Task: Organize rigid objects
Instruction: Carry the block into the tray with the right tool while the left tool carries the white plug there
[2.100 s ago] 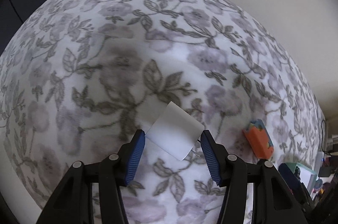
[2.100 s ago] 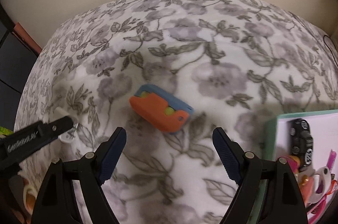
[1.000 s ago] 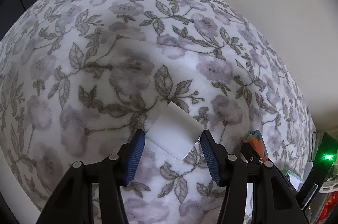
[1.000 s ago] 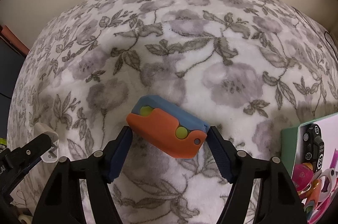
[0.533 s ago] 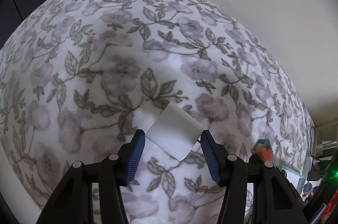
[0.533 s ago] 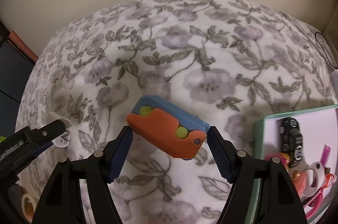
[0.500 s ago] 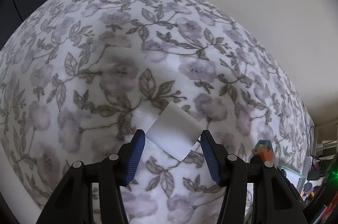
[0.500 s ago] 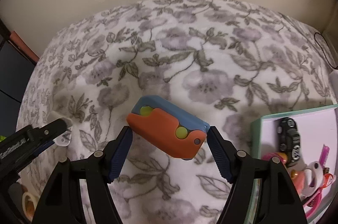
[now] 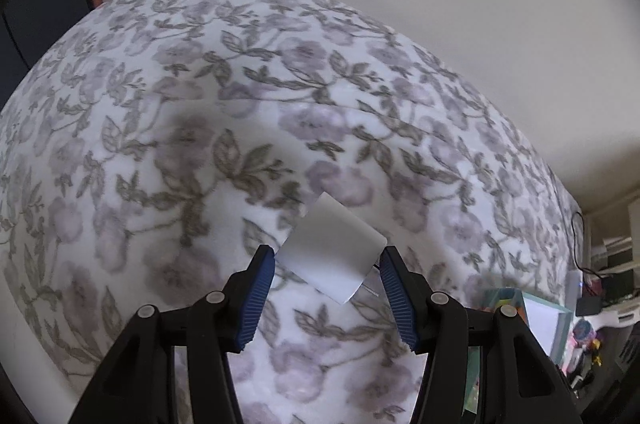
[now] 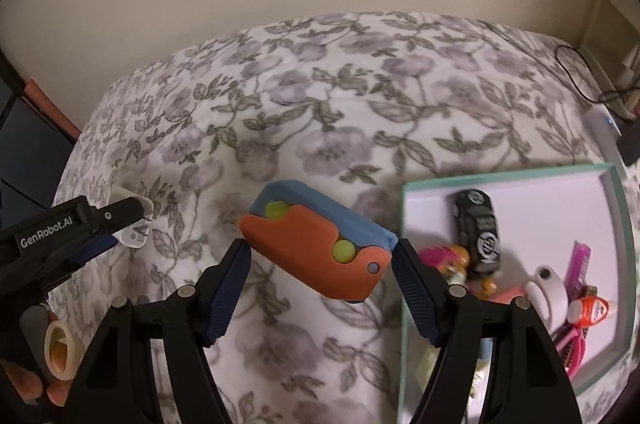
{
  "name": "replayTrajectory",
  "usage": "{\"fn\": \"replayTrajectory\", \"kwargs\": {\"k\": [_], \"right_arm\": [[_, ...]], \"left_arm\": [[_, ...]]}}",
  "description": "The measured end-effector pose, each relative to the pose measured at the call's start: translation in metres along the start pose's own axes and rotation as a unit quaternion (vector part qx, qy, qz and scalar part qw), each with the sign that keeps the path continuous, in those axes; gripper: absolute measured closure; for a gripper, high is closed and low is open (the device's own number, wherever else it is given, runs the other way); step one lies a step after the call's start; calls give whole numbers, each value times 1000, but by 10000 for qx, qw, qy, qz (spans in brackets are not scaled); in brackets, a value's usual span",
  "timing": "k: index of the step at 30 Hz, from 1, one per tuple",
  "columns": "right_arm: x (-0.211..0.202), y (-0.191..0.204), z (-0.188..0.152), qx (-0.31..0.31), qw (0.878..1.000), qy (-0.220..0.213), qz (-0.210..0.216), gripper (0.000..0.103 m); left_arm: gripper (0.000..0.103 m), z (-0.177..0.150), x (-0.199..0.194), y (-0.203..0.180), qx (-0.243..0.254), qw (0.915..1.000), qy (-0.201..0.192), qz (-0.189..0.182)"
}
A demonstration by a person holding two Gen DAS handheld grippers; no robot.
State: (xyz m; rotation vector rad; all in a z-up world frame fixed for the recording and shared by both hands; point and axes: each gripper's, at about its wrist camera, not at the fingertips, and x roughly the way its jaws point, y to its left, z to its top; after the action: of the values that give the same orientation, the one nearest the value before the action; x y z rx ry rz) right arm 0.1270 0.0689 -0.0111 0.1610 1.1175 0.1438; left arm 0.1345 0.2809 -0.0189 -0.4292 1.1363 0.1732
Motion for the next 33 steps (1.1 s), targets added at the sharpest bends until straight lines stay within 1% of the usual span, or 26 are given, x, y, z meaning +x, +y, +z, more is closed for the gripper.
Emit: {"fn": "replayTrajectory", "kwargs": {"k": [4, 10, 15, 17, 21, 24, 28, 33], "right_arm": [[-12, -15, -9, 102, 9999, -60, -62, 29], [-34, -47, -29, 196, 9994, -157, -233, 29], [-53, -72, -39, 452, 9983, -224, -290, 29], [-62, -80, -43, 527, 9977, -244, -352, 29], [-74, -96, -50, 650, 9967, -234, -430, 29], [-82, -108, -50, 737, 9959, -231, -465, 29], [-91, -122, -50, 841, 9944, -287, -579, 29], [-92, -141, -49, 1063, 9923, -208, -599, 29]], "left_arm": [[45, -10, -4, -18, 177, 9998, -27, 21], [45, -23, -12, -42, 427, 9990, -41, -97], [45, -38, -22, -67, 767, 9969, -167, 76], [45, -45, -26, -78, 907, 9957, -198, 74], [45, -56, -32, -95, 1091, 9938, -203, -51], [45, -63, -35, -104, 1130, 9932, -162, -247], [45, -70, -39, -115, 1180, 9922, -130, -380], [45, -82, -41, -132, 1326, 9898, -57, -526]]}}
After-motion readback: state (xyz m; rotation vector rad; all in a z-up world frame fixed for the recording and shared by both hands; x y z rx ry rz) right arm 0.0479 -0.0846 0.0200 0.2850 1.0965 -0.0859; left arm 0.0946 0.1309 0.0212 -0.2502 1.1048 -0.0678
